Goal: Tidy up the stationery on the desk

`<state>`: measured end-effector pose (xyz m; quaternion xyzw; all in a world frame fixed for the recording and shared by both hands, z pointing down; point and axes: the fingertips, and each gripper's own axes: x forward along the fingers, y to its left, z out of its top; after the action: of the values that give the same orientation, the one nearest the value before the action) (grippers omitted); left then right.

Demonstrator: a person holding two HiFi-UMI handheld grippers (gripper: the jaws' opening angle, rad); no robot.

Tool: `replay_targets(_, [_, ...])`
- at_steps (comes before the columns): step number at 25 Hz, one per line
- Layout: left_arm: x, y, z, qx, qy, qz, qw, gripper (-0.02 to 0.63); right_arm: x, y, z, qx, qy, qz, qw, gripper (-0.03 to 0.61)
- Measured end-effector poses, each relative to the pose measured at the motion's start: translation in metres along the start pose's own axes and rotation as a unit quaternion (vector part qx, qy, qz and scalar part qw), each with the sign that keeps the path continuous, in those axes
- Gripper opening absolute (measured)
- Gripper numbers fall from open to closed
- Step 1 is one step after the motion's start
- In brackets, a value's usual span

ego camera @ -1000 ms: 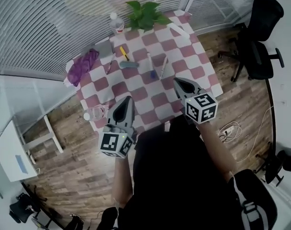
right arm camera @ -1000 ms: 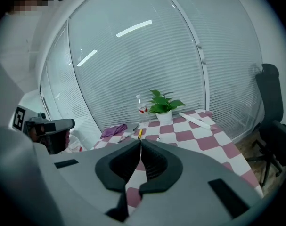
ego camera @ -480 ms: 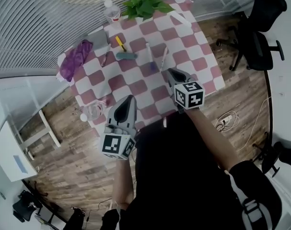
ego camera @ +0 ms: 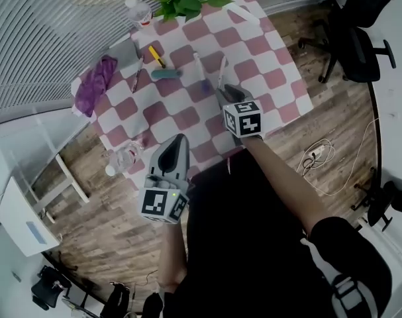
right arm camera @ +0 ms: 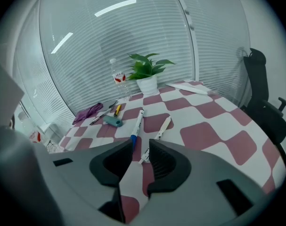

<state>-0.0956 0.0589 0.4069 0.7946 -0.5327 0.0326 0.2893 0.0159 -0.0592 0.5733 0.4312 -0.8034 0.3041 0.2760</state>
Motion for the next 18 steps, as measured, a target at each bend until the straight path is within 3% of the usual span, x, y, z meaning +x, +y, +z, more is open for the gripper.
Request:
replay_targets(9, [0.009, -0.004, -0.003, -0.008, 0.014, -0.004, 0.9999, 0.034, 0.024, -0.011, -0.013, -0.005, 0.000, -0.043, 0.999, 0.212])
replay_targets(18, [0.012, -0.011, -0.012, -0.010, 0.021, -0.009, 0.9997, 0.034, 0.039, -0.014, -0.023, -0.018, 0.013, -0.071, 0.997, 0.192])
